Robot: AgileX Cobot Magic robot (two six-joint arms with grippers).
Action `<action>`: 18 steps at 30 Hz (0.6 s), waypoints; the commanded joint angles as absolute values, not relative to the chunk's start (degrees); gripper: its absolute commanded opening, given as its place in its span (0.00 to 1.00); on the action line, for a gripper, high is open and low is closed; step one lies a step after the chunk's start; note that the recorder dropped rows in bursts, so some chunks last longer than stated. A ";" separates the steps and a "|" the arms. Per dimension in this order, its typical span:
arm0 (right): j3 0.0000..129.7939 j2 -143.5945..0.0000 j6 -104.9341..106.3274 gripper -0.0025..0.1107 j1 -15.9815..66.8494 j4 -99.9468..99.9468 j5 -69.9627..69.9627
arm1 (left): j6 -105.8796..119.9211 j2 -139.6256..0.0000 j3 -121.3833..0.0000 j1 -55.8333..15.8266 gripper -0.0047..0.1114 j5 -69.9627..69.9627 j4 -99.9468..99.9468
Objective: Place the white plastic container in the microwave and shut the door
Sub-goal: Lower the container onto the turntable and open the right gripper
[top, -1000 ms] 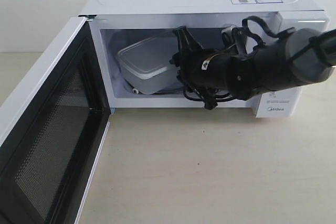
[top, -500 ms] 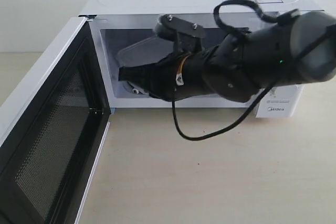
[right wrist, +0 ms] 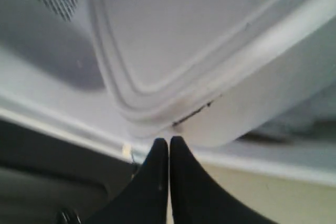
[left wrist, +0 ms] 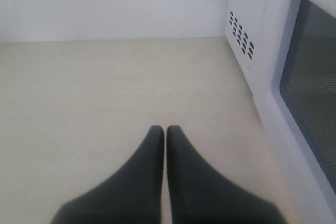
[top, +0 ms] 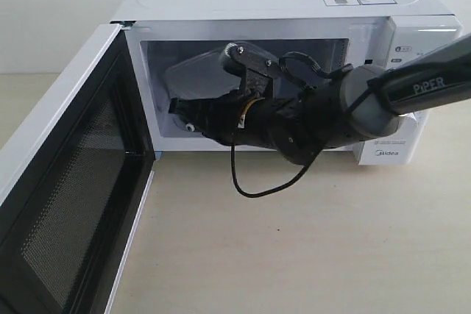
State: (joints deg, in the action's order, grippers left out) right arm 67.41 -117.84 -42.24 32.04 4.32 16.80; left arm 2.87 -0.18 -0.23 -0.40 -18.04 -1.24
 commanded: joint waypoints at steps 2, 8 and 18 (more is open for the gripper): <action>68.22 -117.82 -34.21 0.02 31.89 -11.19 21.52 | 3.05 0.00 0.00 -0.59 0.08 -17.84 -1.53; 67.87 -117.42 -32.70 0.02 33.37 -10.60 15.24 | 3.05 0.00 0.00 -0.59 0.08 -17.84 -1.53; 60.74 -108.07 -27.91 0.02 37.15 -8.39 13.72 | 3.05 0.00 0.00 -0.59 0.08 -17.84 -1.53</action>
